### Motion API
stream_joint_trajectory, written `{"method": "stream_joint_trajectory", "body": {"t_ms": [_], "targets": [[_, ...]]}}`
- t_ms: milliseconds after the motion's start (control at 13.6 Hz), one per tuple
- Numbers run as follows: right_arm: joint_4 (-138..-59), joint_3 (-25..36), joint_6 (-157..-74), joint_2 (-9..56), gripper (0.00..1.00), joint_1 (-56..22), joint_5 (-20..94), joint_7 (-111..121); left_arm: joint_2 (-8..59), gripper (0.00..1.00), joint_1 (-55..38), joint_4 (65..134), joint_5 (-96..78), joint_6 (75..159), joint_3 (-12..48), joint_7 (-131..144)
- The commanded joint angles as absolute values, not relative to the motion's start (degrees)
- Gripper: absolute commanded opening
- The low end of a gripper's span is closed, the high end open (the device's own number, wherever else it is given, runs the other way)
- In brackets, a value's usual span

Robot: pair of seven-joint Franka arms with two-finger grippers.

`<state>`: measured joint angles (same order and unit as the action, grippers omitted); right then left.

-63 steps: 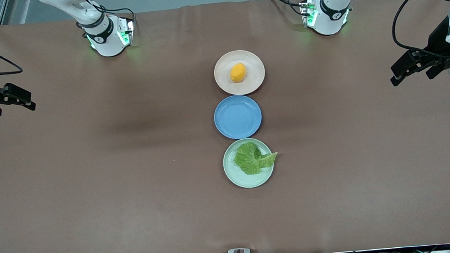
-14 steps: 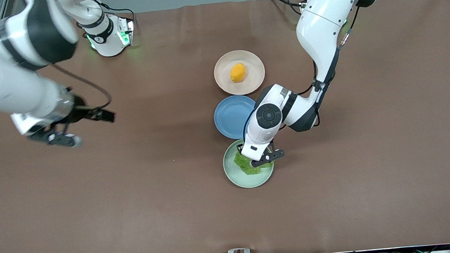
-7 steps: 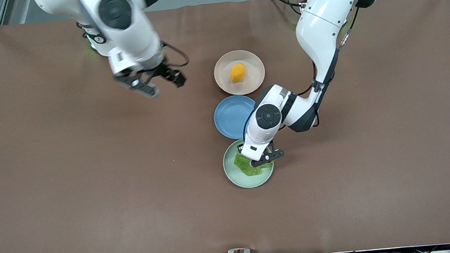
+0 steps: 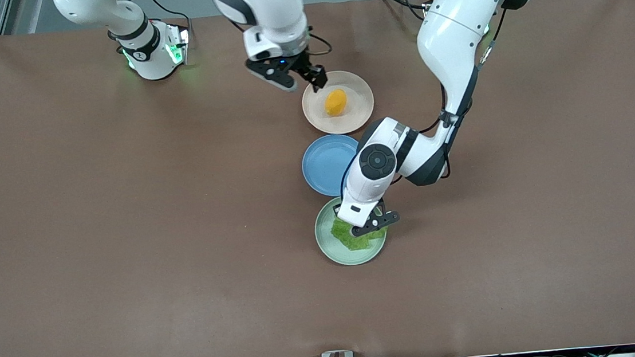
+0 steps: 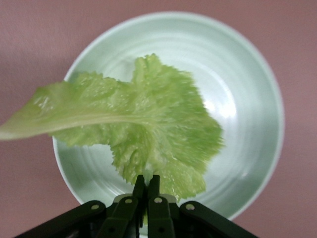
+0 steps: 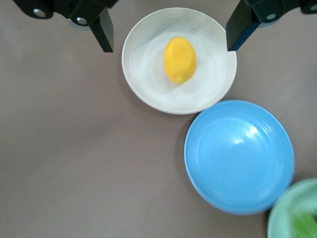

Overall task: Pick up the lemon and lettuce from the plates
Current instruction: 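Grasp the lettuce with the left gripper while the right gripper reaches the lemon, then lift the lettuce with the left gripper while the right gripper grasps the lemon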

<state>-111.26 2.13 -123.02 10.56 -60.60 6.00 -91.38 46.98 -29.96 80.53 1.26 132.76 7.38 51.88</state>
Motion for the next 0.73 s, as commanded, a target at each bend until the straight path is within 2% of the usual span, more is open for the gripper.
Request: {"method": "stream_joint_trajectory", "body": {"t_ms": [0, 147, 294, 661], "targets": [[-111.09, 3.08, -129.35, 17.46, 1.0, -64.94, 4.92, -94.83, 40.19, 0.01, -29.18, 81.12, 1.5, 128.33, 7.38, 52.82], [-110.74, 3.25, -135.5, 22.3, 1.0, -67.22, 4.66, -96.93, 34.66, 0.01, -26.12, 81.56, -0.69, 121.76, 7.38, 52.74], [-109.52, 3.25, -136.93, 25.38, 1.0, -67.76, 2.3, -99.22, 28.59, 0.01, -21.91, 84.53, -1.84, 115.6, 7.47, 51.95], [-102.58, 3.25, -137.2, 34.18, 1.0, -68.99, -2.02, -105.64, 15.32, 0.01, -12.41, 104.9, -2.55, 118.98, 7.47, 51.77]]}}
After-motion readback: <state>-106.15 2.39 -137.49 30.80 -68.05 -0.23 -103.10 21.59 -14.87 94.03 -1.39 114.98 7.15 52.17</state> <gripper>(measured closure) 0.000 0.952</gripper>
